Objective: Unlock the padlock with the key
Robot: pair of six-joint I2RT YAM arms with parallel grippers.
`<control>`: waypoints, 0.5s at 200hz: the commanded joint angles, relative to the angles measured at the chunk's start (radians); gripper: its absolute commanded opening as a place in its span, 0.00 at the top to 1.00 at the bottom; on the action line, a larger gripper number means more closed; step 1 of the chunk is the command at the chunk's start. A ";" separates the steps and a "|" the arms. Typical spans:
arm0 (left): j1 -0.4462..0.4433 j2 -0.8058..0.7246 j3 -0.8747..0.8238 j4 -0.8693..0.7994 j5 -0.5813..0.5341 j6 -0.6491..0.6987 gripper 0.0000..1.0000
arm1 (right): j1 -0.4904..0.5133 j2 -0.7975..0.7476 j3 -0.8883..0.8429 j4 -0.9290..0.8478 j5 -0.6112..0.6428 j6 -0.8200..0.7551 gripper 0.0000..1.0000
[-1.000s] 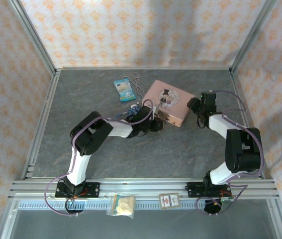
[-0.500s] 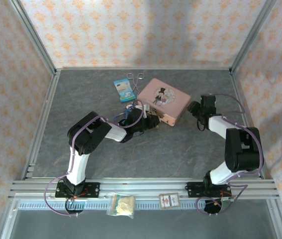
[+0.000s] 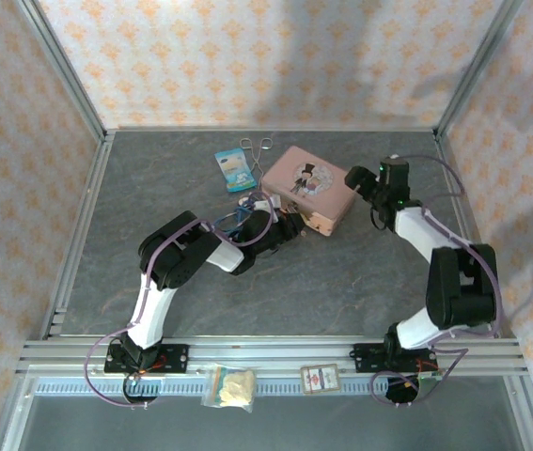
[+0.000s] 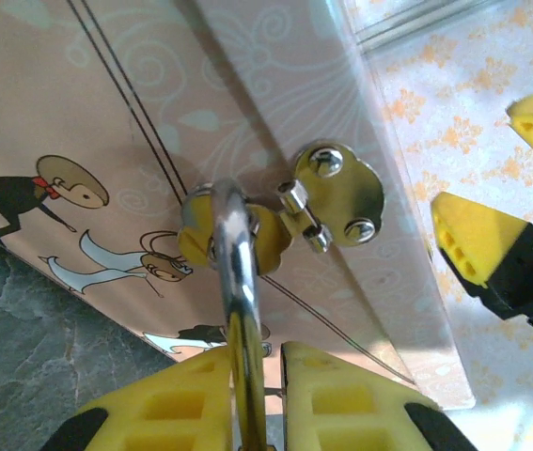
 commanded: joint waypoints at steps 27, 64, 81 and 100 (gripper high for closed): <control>-0.034 0.048 -0.025 0.262 -0.104 -0.096 1.00 | 0.038 0.048 -0.075 0.071 -0.053 0.070 0.08; -0.049 0.079 -0.051 0.357 -0.188 -0.150 1.00 | 0.056 0.073 -0.133 0.112 -0.006 0.152 0.12; -0.051 0.102 -0.051 0.444 -0.228 -0.187 1.00 | 0.056 0.086 -0.165 0.130 0.010 0.190 0.15; -0.053 0.127 -0.051 0.520 -0.257 -0.220 1.00 | 0.056 0.101 -0.197 0.155 0.021 0.218 0.17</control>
